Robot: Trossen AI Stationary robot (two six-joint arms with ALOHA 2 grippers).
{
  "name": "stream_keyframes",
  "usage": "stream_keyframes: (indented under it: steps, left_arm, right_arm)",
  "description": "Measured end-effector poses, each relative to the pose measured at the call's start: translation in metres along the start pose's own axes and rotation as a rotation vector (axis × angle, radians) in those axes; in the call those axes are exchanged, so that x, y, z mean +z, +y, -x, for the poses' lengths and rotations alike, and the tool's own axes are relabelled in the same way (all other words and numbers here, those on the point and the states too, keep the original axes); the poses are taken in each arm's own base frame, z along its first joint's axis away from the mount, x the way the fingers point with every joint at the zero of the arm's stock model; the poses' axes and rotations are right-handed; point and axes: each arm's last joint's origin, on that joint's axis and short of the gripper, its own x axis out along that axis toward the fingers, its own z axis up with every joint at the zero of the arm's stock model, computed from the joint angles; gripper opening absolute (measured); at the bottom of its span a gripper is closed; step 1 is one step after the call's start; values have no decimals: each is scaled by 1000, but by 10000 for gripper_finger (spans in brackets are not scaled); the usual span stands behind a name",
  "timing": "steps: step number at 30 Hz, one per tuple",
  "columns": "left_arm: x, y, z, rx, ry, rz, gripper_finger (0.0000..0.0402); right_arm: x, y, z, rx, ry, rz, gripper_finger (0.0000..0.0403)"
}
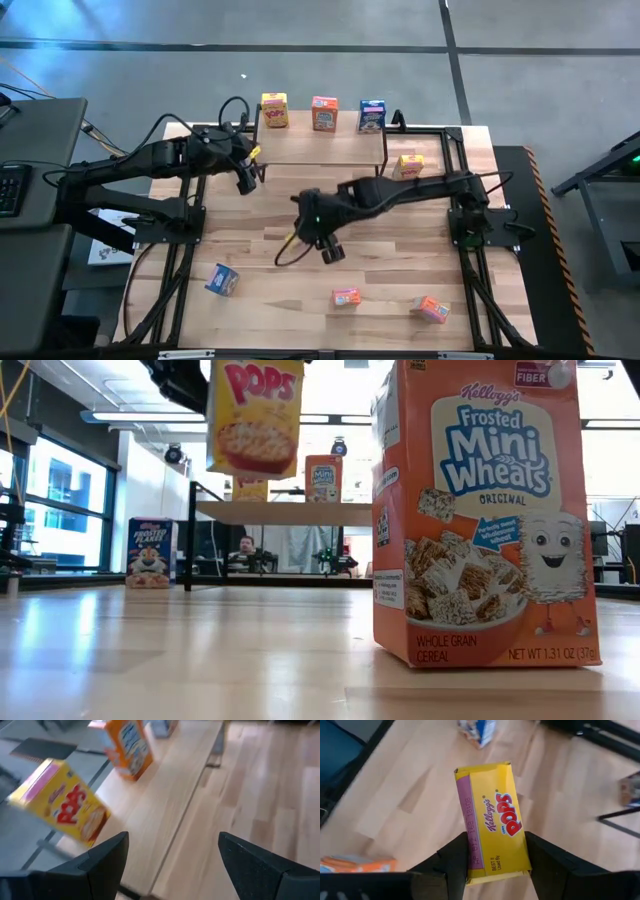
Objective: Stack cereal on shelf
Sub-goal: Put the bottom yellow cereal box on the shelf aligned with the other yellow cereal box
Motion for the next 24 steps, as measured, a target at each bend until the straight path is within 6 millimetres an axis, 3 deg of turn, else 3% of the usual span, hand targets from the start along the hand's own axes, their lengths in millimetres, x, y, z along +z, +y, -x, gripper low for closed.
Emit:
stream_keyframes:
  steps: [24]
  left_arm:
    - [20, -5, -9, -82, -167, -36, 300]
  right_arm:
    - [-31, -117, 79, -168, 7, -83, 172]
